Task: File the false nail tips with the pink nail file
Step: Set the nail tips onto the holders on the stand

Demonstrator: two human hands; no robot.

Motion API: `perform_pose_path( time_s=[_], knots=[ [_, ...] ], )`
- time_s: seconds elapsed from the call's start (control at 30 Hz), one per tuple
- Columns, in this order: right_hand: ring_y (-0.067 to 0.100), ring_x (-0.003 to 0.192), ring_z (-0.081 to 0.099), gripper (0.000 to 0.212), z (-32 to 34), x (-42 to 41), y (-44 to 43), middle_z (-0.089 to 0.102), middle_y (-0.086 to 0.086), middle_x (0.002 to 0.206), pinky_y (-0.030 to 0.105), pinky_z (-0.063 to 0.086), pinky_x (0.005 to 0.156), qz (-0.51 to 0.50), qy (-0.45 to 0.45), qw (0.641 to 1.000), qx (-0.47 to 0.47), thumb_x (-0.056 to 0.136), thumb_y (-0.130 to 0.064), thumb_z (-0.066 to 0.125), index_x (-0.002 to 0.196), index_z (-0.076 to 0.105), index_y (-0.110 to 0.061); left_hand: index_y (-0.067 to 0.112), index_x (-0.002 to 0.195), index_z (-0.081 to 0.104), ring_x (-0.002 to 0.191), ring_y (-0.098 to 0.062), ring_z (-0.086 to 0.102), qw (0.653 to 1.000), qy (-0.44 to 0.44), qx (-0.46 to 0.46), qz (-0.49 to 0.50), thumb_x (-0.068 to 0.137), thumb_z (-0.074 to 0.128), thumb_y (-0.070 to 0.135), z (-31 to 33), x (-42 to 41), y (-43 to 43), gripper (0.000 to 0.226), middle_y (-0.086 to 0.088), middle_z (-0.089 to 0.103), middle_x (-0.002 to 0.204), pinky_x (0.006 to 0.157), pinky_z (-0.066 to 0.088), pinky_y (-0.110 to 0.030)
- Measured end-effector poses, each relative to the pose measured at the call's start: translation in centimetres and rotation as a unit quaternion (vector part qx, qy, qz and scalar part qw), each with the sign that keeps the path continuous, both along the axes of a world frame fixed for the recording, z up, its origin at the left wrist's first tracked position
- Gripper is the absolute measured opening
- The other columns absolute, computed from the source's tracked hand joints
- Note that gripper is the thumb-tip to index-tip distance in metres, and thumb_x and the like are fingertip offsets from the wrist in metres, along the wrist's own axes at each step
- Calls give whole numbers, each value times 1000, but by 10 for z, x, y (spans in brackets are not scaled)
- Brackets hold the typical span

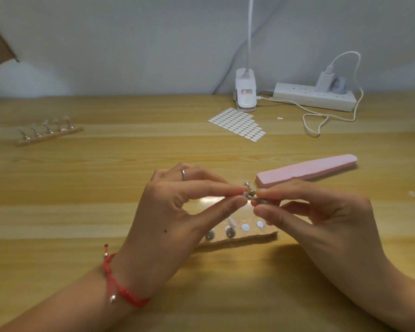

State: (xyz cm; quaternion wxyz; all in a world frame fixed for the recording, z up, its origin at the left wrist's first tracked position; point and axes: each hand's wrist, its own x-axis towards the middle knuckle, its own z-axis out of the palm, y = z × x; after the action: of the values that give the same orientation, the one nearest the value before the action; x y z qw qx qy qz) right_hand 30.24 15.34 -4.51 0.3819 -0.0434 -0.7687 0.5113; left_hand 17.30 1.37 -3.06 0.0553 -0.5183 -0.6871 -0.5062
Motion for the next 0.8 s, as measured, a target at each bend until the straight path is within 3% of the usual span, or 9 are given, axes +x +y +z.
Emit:
perform_pose_path(
  time_s=[0.23, 0.37, 0.6, 0.8],
  knots=[
    [15, 73, 69, 13, -2, -1, 0, 74, -9, 82, 21, 56, 67, 9, -1, 1000, 21, 74, -29, 78, 87, 76, -27, 42, 94, 71, 97, -4, 60, 1000, -2, -17, 4, 82, 62, 43, -1, 3, 1, 15, 21, 67, 91, 84, 41, -33],
    [16, 72, 69, 13, -2, 0, -1, 73, -9, 81, 23, 57, 66, 11, -9, 999, 42, 72, -28, 80, 82, 76, -21, 34, 92, 74, 94, -1, 59, 999, 32, -21, 7, 82, 62, 37, 0, 5, 0, 16, 22, 67, 87, 82, 41, -35],
    [18, 72, 68, 16, -1, 1, -1, 73, -8, 80, 28, 56, 64, 9, -16, 999, 42, 72, -27, 81, 84, 76, -18, 34, 90, 75, 93, 0, 59, 999, 28, -20, 9, 80, 63, 36, 2, 5, 0, 16, 22, 67, 86, 81, 41, -35],
    [16, 66, 66, 17, -3, 1, -3, 72, -8, 76, 22, 53, 63, 17, -13, 998, 57, 69, -30, 82, 79, 75, -17, 34, 86, 75, 87, 3, 59, 999, 37, -15, 16, 77, 64, 35, 1, 8, 1, 14, 25, 65, 83, 79, 41, -36]
  ],
)
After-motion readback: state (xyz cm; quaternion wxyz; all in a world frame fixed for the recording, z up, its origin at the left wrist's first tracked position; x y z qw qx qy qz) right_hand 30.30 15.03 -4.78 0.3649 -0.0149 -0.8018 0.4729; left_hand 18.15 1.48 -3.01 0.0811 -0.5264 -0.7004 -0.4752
